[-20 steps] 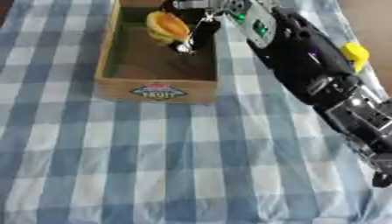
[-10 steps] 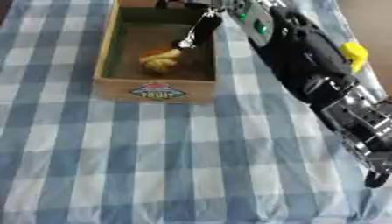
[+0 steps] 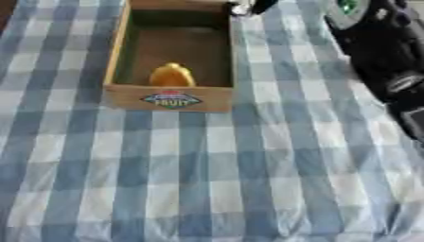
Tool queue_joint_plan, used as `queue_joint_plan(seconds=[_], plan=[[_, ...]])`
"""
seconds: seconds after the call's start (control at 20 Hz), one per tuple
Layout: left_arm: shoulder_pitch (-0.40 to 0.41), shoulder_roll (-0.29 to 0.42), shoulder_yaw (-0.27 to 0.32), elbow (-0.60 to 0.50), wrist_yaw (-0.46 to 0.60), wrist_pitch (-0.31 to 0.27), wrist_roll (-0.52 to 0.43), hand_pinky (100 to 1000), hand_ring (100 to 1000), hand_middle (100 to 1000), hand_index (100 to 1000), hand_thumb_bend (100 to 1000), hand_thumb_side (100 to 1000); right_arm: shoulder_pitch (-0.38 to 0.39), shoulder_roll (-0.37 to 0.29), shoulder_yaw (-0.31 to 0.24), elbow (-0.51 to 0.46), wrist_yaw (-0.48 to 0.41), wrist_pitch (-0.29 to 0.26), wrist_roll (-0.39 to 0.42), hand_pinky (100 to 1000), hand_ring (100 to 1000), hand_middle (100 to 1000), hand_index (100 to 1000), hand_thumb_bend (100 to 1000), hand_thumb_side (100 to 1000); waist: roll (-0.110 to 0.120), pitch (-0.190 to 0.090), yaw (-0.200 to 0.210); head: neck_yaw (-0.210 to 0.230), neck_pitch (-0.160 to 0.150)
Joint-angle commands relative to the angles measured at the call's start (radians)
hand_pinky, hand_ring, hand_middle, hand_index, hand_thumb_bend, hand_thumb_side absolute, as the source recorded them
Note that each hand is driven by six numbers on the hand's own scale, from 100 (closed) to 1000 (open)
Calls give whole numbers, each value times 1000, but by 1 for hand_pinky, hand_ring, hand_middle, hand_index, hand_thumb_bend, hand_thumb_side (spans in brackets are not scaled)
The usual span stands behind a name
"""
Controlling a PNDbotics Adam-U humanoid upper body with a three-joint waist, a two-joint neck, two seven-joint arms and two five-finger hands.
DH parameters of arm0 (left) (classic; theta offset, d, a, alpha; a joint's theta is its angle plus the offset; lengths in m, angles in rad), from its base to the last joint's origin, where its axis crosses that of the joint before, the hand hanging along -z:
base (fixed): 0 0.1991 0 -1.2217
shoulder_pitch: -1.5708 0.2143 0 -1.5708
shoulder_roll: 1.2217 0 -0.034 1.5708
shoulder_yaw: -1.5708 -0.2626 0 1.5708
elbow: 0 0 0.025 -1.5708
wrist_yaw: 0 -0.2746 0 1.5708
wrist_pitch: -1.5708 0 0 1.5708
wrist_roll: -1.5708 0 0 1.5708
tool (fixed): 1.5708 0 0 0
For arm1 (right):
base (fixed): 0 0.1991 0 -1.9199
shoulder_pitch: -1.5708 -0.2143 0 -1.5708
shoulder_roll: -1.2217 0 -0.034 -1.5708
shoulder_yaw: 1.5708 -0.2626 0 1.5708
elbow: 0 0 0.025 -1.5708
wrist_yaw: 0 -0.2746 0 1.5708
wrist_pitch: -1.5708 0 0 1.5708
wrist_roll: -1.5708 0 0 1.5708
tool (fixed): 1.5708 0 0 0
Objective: Pick up objects on the table and place them in the box.
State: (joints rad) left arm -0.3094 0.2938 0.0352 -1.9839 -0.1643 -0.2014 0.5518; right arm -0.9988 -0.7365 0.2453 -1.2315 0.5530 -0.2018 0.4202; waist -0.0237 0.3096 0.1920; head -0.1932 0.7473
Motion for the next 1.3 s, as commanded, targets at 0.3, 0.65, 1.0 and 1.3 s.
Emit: queue_joint_plan(seconds=[0.3,0.65,1.0,1.3], plan=[[-5,32,12,-16,-9,2,9,743,774,711,745,143,475,305,-318,-115,-206,-146,70,-54,881,970,837,920,397,352,15,-20,-13,28,5],[-5,31,11,-16,-9,4,6,743,774,712,745,140,476,453,-387,-149,-246,-161,82,-76,884,970,840,923,415,348,19,-17,-16,28,-1],[-3,30,11,-16,-10,5,5,743,774,712,744,139,478,512,-391,-179,-193,-160,103,-99,883,970,840,922,412,326,19,-18,-18,34,-9],[-3,29,10,-16,-9,6,1,742,774,712,744,136,478,510,-381,-181,-126,-150,102,-102,883,971,841,923,418,349,23,-17,-20,34,-12]])
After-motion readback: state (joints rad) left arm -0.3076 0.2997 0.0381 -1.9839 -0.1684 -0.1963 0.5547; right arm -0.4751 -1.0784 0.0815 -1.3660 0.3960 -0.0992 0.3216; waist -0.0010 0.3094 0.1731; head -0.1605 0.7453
